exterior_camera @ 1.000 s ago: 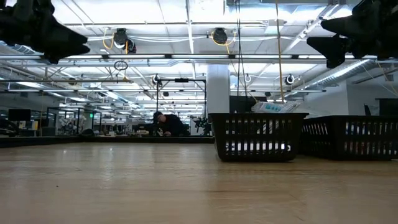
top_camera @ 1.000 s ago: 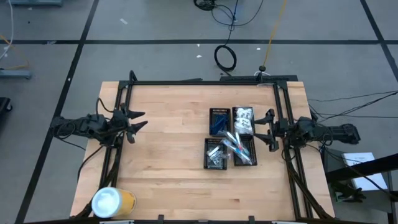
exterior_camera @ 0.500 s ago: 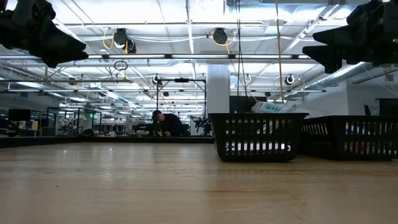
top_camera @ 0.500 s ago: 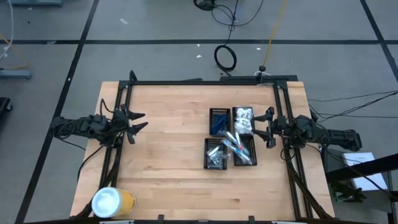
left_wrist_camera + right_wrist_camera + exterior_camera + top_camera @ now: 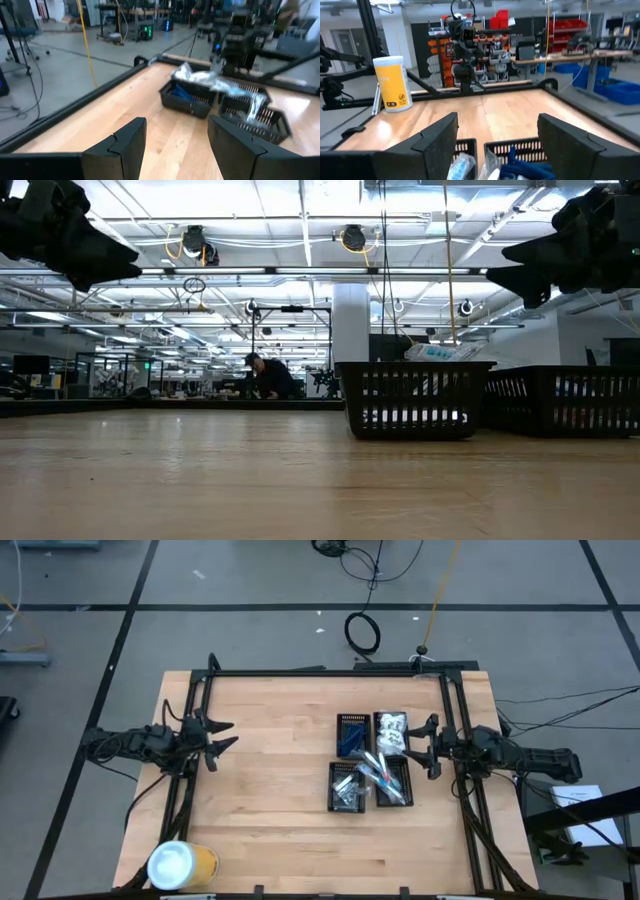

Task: Pick & Place Travel size toiletries
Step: Return to Home Position

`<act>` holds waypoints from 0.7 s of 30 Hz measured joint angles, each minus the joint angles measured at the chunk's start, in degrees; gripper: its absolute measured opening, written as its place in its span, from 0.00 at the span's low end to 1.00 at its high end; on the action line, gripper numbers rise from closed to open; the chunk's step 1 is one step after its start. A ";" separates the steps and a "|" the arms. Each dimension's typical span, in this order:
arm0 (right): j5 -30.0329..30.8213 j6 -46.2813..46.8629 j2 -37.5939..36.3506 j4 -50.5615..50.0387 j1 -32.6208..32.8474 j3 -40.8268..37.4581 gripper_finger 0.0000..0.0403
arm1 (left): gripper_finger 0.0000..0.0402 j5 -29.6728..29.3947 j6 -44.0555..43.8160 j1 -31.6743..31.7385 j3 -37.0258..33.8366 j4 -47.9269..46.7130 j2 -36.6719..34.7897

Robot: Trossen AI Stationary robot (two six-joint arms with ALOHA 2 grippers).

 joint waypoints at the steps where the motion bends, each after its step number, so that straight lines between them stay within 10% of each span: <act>1: -0.02 0.91 0.00 -0.25 0.00 -0.01 0.64 | 0.52 0.11 0.04 0.00 -0.43 1.24 -0.01; 21: -0.13 -1.71 0.02 -0.99 0.04 -0.10 0.65 | 0.52 9.04 5.13 -0.02 -10.50 13.82 0.08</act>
